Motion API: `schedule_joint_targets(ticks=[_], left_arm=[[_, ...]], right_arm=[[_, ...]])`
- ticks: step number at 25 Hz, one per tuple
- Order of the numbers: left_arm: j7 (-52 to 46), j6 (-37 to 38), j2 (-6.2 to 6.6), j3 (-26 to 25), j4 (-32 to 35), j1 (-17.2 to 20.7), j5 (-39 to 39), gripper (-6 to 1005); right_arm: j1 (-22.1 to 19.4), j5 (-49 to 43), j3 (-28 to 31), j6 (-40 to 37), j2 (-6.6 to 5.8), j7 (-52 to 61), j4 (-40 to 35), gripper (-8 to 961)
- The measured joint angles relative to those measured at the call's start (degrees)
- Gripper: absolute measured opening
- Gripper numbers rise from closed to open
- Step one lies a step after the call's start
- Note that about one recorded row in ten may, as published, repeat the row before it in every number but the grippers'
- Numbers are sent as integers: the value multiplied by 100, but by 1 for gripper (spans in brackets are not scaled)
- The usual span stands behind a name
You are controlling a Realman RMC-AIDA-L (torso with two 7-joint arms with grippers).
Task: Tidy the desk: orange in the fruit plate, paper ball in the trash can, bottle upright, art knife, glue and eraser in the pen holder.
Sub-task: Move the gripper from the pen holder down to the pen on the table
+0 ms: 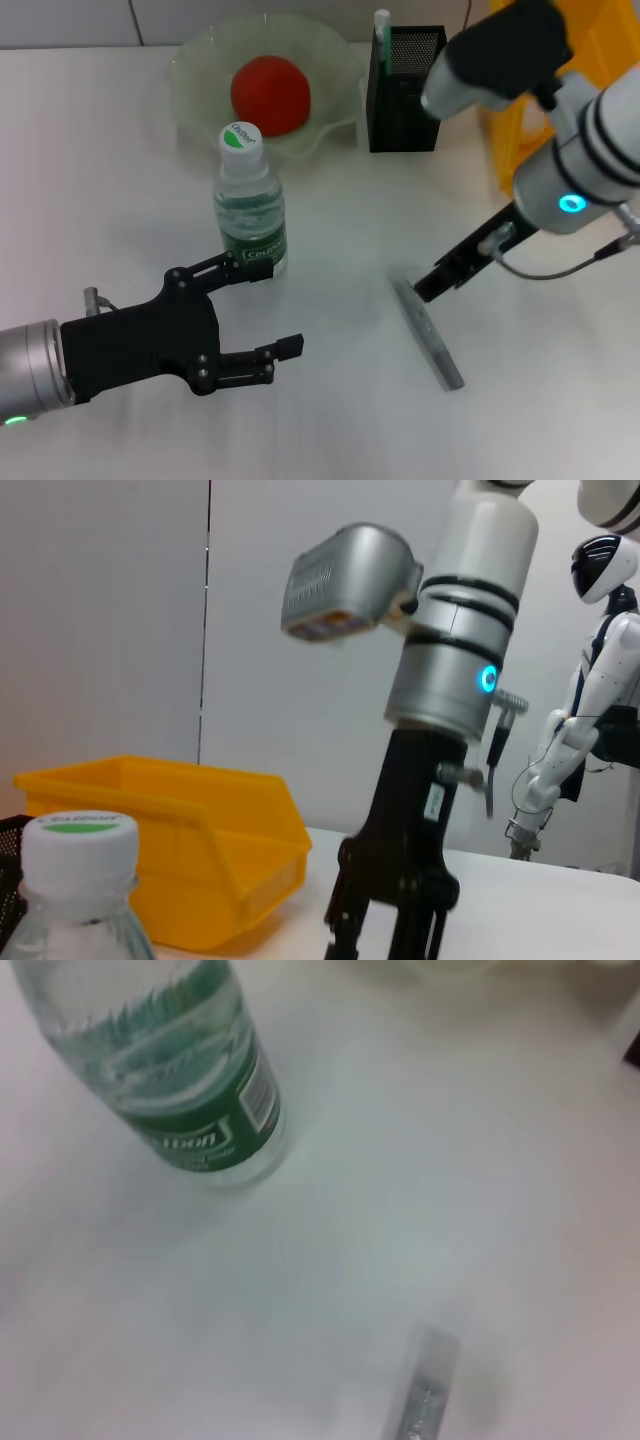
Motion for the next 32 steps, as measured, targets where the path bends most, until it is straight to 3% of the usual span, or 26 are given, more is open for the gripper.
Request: schedule_joint_targets(ticks=[12, 17, 32], left_arm=[[-3, 9, 0, 0, 15, -22, -9, 859], [-1, 10, 0, 0, 15, -24, -9, 859], [8, 9, 0, 0, 15, 2, -9, 859]], right_arm=[[459, 214, -403, 502, 13, 81, 1037, 661], [539, 305, -488, 577, 15, 84, 1210, 579], [834, 457, -527, 713, 24, 86, 1812, 550]])
